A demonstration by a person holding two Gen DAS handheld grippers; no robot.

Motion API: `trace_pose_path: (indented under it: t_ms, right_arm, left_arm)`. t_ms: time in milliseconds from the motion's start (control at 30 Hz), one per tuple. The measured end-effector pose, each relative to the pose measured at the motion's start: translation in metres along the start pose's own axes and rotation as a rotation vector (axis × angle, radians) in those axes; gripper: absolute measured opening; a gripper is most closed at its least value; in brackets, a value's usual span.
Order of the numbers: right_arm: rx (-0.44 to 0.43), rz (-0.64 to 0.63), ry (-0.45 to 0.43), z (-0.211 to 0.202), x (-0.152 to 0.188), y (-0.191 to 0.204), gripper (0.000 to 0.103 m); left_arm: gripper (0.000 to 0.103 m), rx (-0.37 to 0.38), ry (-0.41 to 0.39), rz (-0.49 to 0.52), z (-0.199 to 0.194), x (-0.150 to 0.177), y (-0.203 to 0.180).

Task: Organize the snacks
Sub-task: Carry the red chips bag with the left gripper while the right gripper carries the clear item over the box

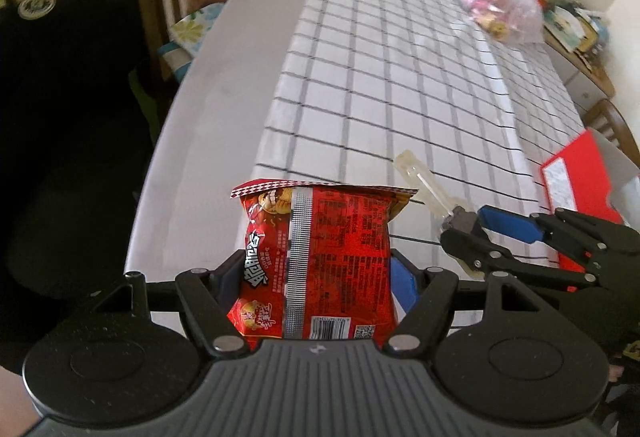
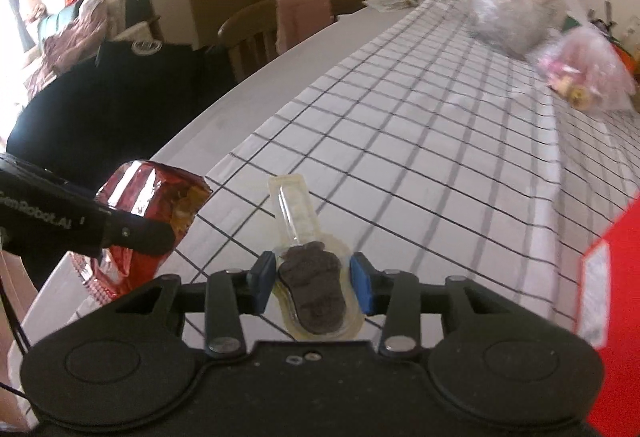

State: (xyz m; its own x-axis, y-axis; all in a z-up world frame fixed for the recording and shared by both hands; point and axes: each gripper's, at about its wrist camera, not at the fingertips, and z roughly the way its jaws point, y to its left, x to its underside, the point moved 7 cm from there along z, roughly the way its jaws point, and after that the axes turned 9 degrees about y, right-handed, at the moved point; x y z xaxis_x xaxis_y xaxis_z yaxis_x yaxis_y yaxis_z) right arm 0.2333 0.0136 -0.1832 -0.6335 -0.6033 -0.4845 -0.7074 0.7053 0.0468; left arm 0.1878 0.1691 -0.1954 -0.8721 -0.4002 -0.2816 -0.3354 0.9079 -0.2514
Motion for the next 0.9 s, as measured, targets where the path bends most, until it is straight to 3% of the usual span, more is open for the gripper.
trace_pose_path:
  t_ms: [333,900]
  right_arm:
    - [0.07,0.128,-0.086,-0.076,0.028,-0.048,0.04]
    - [0.213,0.307,-0.218,-0.185,0.09,-0.154,0.04]
  left_arm:
    - [0.073,0.039,-0.056,0.132,-0.029,0.004,-0.077]
    - [0.073,0.129,-0.15,0.381,-0.059,0.013,-0.249]
